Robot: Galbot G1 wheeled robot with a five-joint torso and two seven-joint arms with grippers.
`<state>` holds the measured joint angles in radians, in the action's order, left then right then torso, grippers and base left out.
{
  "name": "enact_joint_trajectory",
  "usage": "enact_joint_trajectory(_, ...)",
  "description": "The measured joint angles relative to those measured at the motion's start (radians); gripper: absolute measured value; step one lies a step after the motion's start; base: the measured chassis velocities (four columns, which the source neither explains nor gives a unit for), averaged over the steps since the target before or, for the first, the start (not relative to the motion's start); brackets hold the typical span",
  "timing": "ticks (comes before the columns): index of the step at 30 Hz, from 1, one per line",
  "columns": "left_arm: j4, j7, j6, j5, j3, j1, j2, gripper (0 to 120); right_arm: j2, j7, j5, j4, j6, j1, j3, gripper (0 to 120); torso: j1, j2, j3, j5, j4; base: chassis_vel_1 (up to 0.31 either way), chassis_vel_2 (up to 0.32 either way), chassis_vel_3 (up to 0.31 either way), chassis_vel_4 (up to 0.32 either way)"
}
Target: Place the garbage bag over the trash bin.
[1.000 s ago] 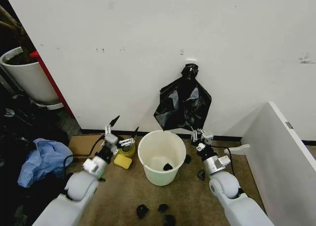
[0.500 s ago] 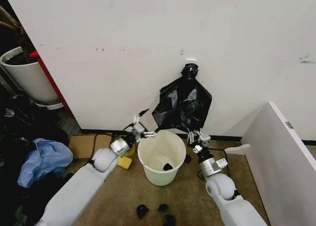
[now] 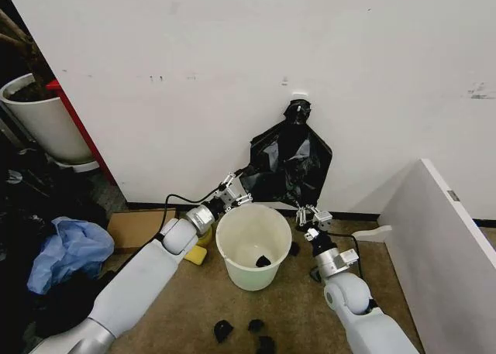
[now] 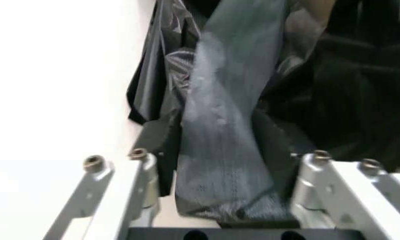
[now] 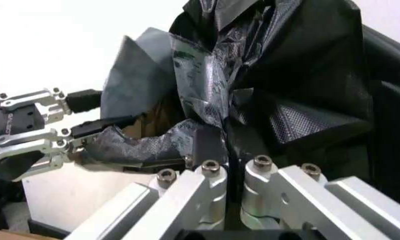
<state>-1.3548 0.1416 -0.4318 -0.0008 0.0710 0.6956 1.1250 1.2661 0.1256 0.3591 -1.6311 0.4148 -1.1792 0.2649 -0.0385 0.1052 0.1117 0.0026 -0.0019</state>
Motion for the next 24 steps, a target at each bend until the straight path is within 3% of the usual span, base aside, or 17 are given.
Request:
enact_joint_trajectory(3,-0.004,-0.003,0.017,-0.046,0.0,0.005,-0.002,26,-0.005,-0.001,0.004,-0.012,0.003,-0.01,0.003,0,0.0,0.0,0.0,0.0,0.0,0.0,0.0,0.0,0.0)
enact_joint_trajectory(5,-0.006,-0.003,0.021,-0.058,0.0,0.007,-0.003,23,-0.006,-0.001,0.006,-0.015,0.004,-0.013,0.003,0,0.0,0.0,0.0,0.0,0.0,0.0,0.0,0.0,0.0)
enact_joint_trajectory(9,-0.038,-0.006,0.069,-0.176,-0.001,0.028,-0.008,4,-0.018,-0.004,0.051,-0.055,0.006,-0.051,0.009,0,0.0,0.0,0.0,0.0001,-0.0001,0.0,0.0,0.0,0.0)
enact_joint_trajectory(13,-0.065,-0.015,0.085,-0.262,-0.011,0.047,-0.008,0,-0.026,-0.014,0.076,-0.088,0.005,-0.078,0.009,0,0.0,0.0,0.0,0.0,-0.0002,0.0,0.0,0.0,0.0)
enact_joint_trajectory(17,-0.187,-0.067,0.107,-0.461,-0.069,0.15,-0.009,0,-0.051,-0.149,0.027,-0.191,-0.07,-0.159,-0.014,0,0.0,0.0,0.0,0.0,-0.0003,0.0,0.0,0.0,0.0)
enact_joint_trajectory(21,-0.266,-0.088,0.115,-0.508,-0.116,0.226,-0.016,0,-0.068,-0.214,-0.005,-0.242,-0.117,-0.205,-0.03,0,0.0,0.0,0.0,-0.0001,-0.0002,0.0,0.0,0.0,0.0)
enact_joint_trajectory(24,-0.391,-0.107,0.114,-0.522,-0.17,0.329,-0.037,0,-0.097,-0.246,-0.034,-0.328,-0.148,-0.276,-0.047,0,0.0,0.0,0.0,-0.0001,-0.0001,0.0,0.0,0.0,0.0)
